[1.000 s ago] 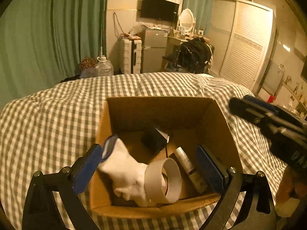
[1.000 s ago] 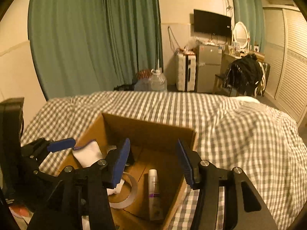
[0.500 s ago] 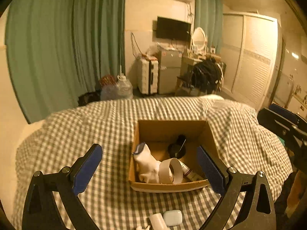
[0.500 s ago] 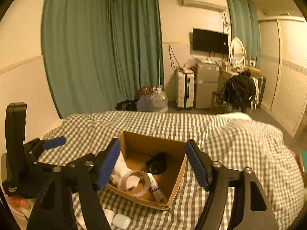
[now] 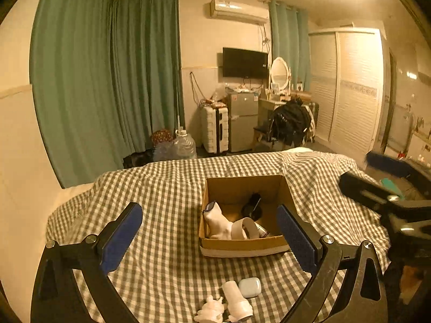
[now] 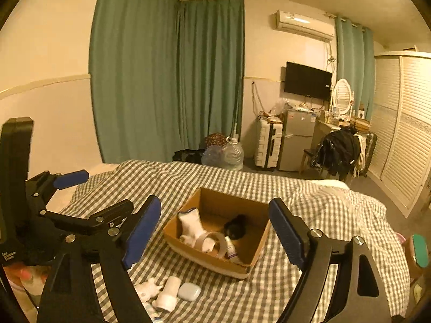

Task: Organize objects
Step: 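Withdraw both tools from the box back toward the remaining items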

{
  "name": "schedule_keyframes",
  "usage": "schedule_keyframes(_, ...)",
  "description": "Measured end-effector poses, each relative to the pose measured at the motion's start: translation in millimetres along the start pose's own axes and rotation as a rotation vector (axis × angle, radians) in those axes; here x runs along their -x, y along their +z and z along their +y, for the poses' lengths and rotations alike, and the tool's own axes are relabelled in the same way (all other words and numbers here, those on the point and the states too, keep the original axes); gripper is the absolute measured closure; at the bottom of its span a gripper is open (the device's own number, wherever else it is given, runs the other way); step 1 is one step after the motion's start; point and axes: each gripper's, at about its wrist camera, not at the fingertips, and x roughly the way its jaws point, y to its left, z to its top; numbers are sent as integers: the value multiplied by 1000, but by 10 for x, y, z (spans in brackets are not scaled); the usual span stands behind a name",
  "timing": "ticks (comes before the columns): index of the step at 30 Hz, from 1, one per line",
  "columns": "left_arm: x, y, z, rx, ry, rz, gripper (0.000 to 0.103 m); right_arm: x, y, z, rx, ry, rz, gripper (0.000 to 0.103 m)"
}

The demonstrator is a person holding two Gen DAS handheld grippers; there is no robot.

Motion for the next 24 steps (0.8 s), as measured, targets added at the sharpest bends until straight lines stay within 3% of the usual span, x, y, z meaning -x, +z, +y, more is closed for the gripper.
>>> schedule_keyframes(9, -539, -724, 224, 76, 67, 146, 1, -446, -582, 89, 0, -8, 95, 21)
schedule_keyframes(16, -903, -1395, 298, 78, 103, 290, 1, -828, -1083, -36, -55, 16, 157, 21)
schedule_keyframes(21, -1095, -1754, 247, 63, 90, 402, 1, -1305, -1618, -127, -85, -32, 303, 21)
schedule_keyframes(24, -1173, -1848, 189, 54, 64, 445, 1, -1438, -1737, -156, -107, -25, 369, 21)
